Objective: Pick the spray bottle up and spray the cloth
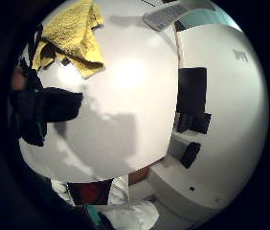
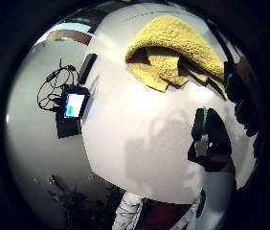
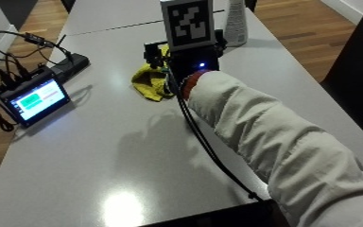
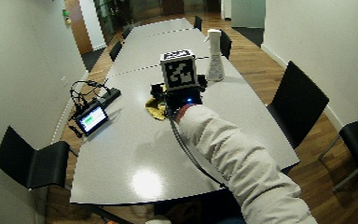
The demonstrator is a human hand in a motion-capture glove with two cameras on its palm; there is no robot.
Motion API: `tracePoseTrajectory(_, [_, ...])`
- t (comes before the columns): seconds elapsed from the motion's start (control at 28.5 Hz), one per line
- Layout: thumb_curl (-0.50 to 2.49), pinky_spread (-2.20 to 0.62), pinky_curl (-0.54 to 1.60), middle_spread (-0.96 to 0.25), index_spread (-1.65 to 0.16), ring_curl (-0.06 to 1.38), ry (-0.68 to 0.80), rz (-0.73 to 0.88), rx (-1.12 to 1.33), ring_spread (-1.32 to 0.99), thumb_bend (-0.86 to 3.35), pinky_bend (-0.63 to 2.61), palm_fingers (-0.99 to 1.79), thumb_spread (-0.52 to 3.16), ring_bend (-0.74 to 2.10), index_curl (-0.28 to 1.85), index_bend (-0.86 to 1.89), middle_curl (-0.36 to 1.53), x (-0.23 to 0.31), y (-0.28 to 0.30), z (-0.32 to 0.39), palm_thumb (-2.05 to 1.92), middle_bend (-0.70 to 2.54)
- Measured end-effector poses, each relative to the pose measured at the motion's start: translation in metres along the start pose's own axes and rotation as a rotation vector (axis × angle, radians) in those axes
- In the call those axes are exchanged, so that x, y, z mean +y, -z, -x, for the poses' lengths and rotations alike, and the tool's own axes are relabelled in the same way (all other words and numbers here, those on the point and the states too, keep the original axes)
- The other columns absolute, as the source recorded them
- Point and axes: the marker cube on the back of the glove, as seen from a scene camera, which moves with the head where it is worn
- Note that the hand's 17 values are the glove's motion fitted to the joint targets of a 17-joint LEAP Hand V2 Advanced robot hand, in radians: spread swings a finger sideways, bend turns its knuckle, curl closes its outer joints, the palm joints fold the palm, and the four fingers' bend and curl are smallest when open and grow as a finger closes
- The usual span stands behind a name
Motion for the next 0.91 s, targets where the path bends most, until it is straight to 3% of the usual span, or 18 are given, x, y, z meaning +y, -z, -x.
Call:
tracePoseTrajectory(0.35, [0.26, -0.18, 0.32, -0.04, -0.17, 0.3, -0.012, -0.019, 0.01, -0.09, 0.43, 0.84, 1.2, 0.6, 0.67, 0.14, 0.13, 0.25, 0.003, 0.01, -0.006, 0.81, 0.47])
tracePoseTrajectory(0.91, [0.36, -0.21, 0.42, -0.05, -0.2, 0.4, -0.019, -0.038, -0.023, -0.11, 0.29, 0.81, 1.12, 0.79, 0.68, 0.24, 0.15, 0.37, 0.009, 0.008, -0.021, 0.88, 0.48])
